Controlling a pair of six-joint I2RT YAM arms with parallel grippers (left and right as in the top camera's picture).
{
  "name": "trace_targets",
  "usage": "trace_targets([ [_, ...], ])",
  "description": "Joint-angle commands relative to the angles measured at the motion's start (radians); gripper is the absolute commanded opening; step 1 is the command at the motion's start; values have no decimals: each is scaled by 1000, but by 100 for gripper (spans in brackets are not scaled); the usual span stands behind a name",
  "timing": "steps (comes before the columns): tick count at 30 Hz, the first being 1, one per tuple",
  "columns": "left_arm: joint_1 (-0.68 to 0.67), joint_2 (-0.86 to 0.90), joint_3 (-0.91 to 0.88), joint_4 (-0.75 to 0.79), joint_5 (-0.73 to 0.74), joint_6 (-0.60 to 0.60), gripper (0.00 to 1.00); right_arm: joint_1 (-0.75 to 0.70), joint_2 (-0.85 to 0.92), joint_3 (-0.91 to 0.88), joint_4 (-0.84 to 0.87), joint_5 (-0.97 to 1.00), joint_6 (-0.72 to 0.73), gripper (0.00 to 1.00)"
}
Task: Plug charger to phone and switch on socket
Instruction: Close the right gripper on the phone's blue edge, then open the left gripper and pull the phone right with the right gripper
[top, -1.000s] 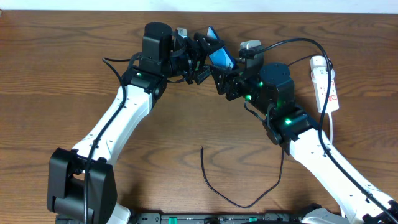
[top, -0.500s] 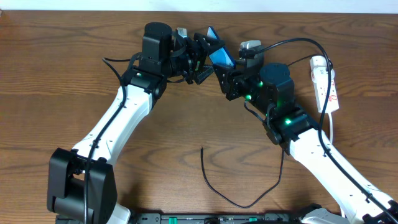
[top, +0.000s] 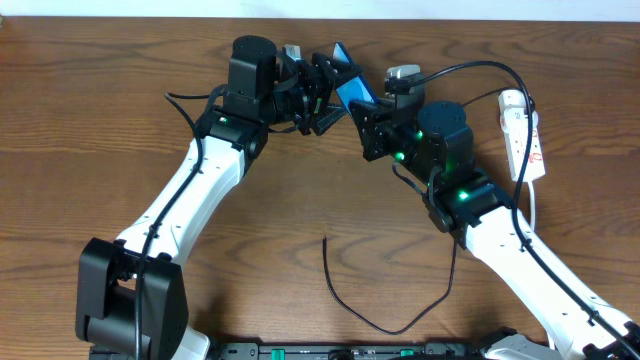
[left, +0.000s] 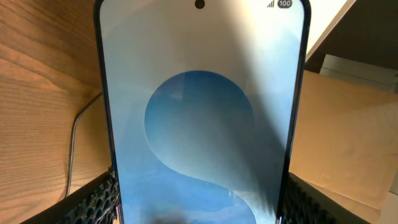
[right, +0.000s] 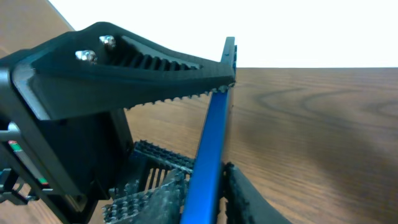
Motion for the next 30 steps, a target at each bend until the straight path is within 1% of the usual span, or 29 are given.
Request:
trace_targets([
  [1, -1, -20, 23, 13, 2, -5, 7, 9, 6, 11, 3, 10, -5, 18],
  [5, -1, -20, 23, 13, 2, -5, 7, 8, 6, 11, 3, 14, -5, 11],
  [11, -1, -20, 23, 13, 2, -5, 7, 8, 6, 11, 3, 18, -5, 5],
  [13, -1, -20, 23, 13, 2, -5, 8, 8, 6, 11, 3, 18, -5, 2],
  [18, -1, -20, 23, 13, 2, -5, 7, 8, 6, 11, 2, 26, -5, 1],
  [19, -1, -20, 23, 13, 2, -5, 16, 8, 6, 11, 2, 30, -5, 1],
  [21, -1, -20, 23, 13, 2, -5, 48, 8, 6, 11, 2, 33, -5, 1],
  [22, -1, -20, 23, 12, 2, -5, 62, 8, 6, 11, 3, 33, -5, 1],
  [23, -1, -20, 23, 13, 2, -5, 82, 8, 6, 11, 2, 33, -5, 1],
  [24, -1, -20, 23, 12, 2, -5, 92, 8, 6, 11, 2, 33, -5, 1],
  [25, -1, -20, 23, 12, 2, -5, 93, 8, 6, 11, 2, 33, -5, 1],
  [30, -1, -20, 23, 12, 2, -5, 93, 1, 6, 11, 0, 32, -4, 1],
])
